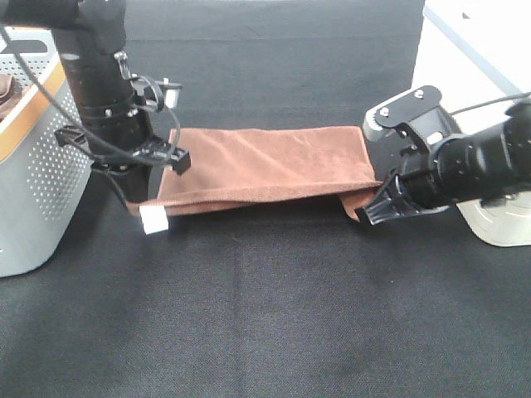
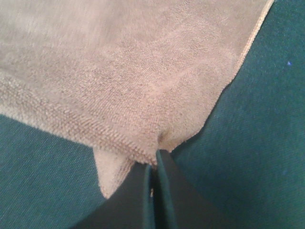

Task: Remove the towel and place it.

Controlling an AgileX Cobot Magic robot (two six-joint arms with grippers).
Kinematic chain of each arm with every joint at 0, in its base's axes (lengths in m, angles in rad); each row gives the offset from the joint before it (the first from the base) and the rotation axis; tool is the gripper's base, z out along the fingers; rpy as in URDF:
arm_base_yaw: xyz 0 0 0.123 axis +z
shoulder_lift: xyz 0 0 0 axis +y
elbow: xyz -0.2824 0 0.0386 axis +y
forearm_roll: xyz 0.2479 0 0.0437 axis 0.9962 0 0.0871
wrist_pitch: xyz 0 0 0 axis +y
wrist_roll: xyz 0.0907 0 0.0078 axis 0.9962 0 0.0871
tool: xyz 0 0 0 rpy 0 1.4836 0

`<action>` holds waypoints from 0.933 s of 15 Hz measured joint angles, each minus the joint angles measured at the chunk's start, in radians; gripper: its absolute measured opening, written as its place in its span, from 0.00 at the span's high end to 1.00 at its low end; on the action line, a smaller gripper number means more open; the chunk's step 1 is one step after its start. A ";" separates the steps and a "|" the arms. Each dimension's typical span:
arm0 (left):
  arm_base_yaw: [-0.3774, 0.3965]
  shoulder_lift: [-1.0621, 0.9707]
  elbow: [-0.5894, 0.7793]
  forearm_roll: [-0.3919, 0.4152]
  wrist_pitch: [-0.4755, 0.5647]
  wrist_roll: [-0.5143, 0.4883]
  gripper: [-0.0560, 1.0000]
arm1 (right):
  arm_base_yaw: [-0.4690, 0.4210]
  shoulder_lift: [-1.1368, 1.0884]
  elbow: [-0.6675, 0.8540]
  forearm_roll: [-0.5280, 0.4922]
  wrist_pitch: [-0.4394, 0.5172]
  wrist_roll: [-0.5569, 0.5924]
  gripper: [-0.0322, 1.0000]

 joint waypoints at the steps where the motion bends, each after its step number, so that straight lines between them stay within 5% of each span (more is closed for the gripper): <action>1: -0.009 -0.011 0.026 0.002 0.000 0.000 0.95 | 0.000 -0.018 0.023 0.000 0.003 0.000 0.97; 5: -0.016 -0.038 0.139 0.008 -0.008 -0.035 0.95 | 0.002 -0.046 0.116 0.000 0.063 0.024 0.97; 7: -0.016 -0.039 0.158 0.035 -0.004 -0.043 0.95 | 0.002 -0.047 0.134 0.002 0.058 0.056 0.89; 10: -0.013 -0.039 0.172 0.090 0.008 -0.062 0.94 | -0.002 -0.047 0.147 0.007 0.017 0.135 0.40; 12: -0.013 -0.039 0.172 0.059 0.008 -0.071 0.82 | -0.002 -0.047 0.160 0.007 0.017 0.186 0.29; 14: -0.013 -0.039 0.172 0.020 0.010 -0.046 0.48 | -0.002 -0.063 0.164 0.008 0.017 0.212 0.26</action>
